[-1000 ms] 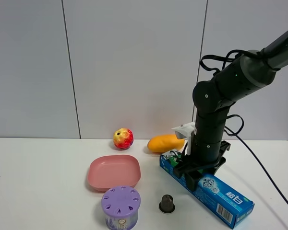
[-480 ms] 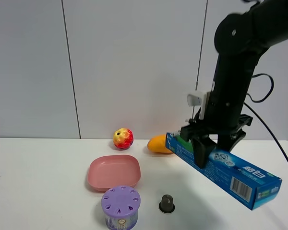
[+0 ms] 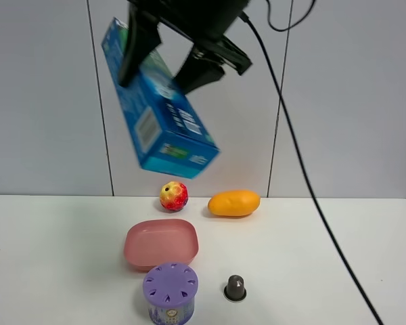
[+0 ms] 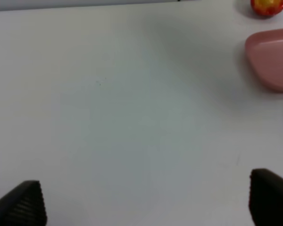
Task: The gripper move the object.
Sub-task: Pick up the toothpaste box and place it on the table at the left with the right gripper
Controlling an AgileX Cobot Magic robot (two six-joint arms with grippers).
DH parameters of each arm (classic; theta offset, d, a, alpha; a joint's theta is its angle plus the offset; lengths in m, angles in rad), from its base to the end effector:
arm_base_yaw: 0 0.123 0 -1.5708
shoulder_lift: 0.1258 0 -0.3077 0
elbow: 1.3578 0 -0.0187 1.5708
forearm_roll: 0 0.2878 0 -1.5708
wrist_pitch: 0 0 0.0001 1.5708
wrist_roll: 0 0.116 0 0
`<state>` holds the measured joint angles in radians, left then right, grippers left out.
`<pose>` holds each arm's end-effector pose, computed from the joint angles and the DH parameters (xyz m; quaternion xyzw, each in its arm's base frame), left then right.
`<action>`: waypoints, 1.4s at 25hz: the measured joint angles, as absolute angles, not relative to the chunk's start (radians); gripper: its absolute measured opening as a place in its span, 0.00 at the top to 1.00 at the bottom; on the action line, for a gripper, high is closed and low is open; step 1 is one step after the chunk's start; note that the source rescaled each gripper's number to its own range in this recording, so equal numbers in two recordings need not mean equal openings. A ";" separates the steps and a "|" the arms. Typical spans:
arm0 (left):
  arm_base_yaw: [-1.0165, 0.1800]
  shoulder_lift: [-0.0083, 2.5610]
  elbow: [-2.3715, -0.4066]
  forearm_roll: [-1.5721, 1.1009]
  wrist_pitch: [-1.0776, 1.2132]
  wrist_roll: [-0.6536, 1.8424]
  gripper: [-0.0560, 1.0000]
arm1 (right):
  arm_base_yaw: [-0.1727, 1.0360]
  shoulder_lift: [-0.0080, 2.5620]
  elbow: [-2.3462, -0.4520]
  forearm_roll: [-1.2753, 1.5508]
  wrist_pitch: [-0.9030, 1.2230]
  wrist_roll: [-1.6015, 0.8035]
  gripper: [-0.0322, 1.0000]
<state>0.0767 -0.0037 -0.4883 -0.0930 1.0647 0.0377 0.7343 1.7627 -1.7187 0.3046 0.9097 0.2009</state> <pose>0.0282 -0.0073 0.2798 -0.0150 0.8553 -0.0169 0.5177 0.3213 0.3271 0.3622 -0.2000 0.9071 0.2827 0.2392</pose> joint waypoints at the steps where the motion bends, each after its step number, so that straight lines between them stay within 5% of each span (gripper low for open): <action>1: 0.077 -0.004 -0.488 -0.093 1.065 0.038 0.00 | 0.748 1.790 -1.745 0.309 0.889 0.226 0.97; 18: 0.077 -0.004 -0.488 -0.093 1.065 0.037 0.00 | 0.884 2.297 -2.122 0.258 0.748 0.623 0.97; 35: 0.077 -0.004 -0.488 -0.093 1.065 0.037 0.00 | 0.884 2.443 -2.136 0.064 0.774 0.875 0.97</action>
